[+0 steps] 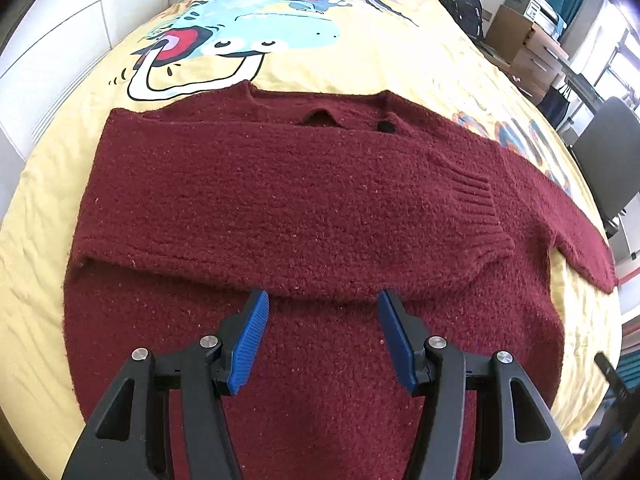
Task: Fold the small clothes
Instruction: 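Open the left tool to release the sleeve and raise it away, then grasp the cuff of the other sleeve with the right tool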
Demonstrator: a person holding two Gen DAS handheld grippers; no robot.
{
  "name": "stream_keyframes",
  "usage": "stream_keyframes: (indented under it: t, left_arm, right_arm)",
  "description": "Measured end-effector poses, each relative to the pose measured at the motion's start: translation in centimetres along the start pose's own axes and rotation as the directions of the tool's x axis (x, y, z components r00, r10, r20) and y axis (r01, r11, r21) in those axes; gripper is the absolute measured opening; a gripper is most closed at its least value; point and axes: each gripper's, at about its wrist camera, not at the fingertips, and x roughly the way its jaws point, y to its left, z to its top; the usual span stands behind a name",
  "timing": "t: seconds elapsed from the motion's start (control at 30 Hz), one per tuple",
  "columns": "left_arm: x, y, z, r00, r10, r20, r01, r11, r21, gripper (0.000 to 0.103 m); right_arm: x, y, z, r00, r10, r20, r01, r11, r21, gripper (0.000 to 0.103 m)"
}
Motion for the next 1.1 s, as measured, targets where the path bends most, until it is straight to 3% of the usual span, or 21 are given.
stream_keyframes:
  t: [0.37,0.6,0.87,1.1]
  left_arm:
    - [0.3,1.2,0.0,0.999,0.035,-0.023,-0.036,0.999,-0.027,0.051]
    - [0.3,2.6,-0.3,0.998,0.059,-0.036,-0.061,0.997,-0.052,0.051]
    - [0.9,3.9,-1.3,0.994,0.087,-0.070,-0.091,0.994,-0.055,0.051]
    - [0.1,5.2,-1.8,0.991,0.103,-0.080,-0.110,0.991,-0.077,0.051]
  right_arm:
    - [3.7,-4.2,3.2,0.995,0.093,-0.037,-0.086,0.982,0.167,0.103]
    - [5.1,-7.0,5.9,0.987,0.158,0.007,-0.155,0.954,0.256,0.103]
    - [6.9,-11.8,10.6,0.984,0.158,0.085,-0.179,0.906,0.385,0.103]
    - [8.3,-12.7,13.1,0.986,0.125,0.110,-0.160,0.895,0.416,0.103]
